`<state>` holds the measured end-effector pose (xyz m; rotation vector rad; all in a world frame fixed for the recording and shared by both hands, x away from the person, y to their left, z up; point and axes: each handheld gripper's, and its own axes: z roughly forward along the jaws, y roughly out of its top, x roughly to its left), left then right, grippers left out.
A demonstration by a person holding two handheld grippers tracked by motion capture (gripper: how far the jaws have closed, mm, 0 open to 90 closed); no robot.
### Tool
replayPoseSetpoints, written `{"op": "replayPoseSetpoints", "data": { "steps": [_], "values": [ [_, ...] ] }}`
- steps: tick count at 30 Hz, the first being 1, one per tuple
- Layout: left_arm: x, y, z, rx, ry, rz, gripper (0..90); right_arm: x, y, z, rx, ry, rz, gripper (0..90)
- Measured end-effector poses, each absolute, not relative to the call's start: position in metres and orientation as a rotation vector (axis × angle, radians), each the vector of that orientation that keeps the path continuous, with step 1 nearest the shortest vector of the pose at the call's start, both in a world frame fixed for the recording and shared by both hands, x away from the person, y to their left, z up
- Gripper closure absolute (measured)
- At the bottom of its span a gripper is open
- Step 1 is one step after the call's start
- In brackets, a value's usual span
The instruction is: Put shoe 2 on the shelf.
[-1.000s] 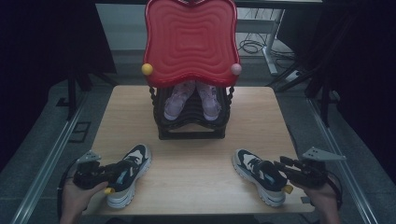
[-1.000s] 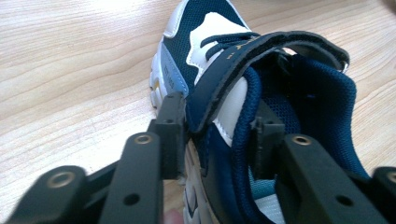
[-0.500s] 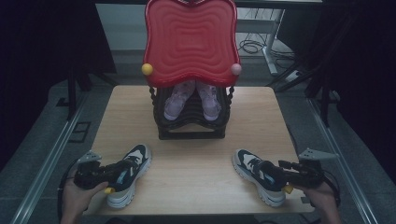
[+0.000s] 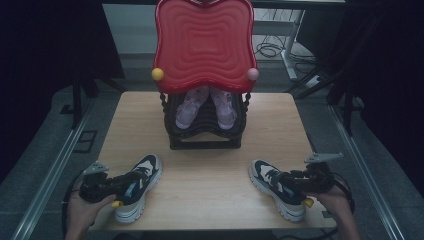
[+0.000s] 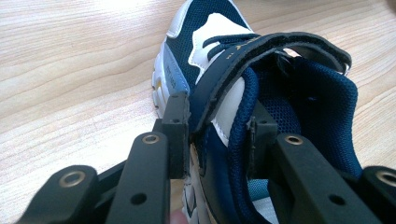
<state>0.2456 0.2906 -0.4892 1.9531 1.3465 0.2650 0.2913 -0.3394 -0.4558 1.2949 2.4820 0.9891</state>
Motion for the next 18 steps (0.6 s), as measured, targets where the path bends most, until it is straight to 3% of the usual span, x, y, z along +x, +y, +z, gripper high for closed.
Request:
{"op": "replayPoseSetpoints", "data": {
  "steps": [18],
  "values": [
    [0.245, 0.29, -0.489, 1.94, 1.351, 0.283, 70.3, 0.304, -0.329, -0.457, 1.331, 2.52, 0.84, 74.5]
  ]
}}
